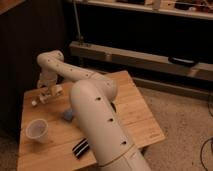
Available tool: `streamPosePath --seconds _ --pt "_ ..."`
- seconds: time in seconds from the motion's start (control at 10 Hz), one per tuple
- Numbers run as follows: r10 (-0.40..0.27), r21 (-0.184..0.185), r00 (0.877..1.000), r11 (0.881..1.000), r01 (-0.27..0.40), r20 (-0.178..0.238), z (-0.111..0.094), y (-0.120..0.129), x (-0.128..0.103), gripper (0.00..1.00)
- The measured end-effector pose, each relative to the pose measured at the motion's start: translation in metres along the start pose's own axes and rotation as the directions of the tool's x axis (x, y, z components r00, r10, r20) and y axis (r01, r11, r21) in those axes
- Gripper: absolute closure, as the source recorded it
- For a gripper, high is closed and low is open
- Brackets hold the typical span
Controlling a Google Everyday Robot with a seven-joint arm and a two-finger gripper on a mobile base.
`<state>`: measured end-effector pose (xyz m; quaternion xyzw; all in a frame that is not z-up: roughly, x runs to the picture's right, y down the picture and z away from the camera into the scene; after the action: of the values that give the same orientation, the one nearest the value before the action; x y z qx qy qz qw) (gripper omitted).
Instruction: Stand the bottle upright
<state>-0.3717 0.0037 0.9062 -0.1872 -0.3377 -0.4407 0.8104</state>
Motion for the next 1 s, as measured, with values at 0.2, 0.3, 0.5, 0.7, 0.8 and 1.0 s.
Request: streamPosePath --seconds 0.2,0.3,0.5,0.7,0.8,1.0 --pt "0.005 -0.026 1.0 1.0 -0.005 -0.003 0.006 0.0 0.002 0.35" --pt "0.011 -0.036 1.0 0.999 -0.012 -0.004 0.008 0.0 0.005 0.35" --pt "0.076 -0.018 0.996 0.997 -0.075 0.045 0.009 0.001 0.013 0.35" --pt "0.139 0.029 0.973 0.989 -0.147 0.182 0.006 0.004 0.021 0.35" --pt "0.153 0.042 0.963 0.985 -0.166 0.223 0.005 0.003 0.023 0.35" --pt "0.145 0.04 0.965 0.987 -0.157 0.219 0.003 -0.003 0.019 0.35"
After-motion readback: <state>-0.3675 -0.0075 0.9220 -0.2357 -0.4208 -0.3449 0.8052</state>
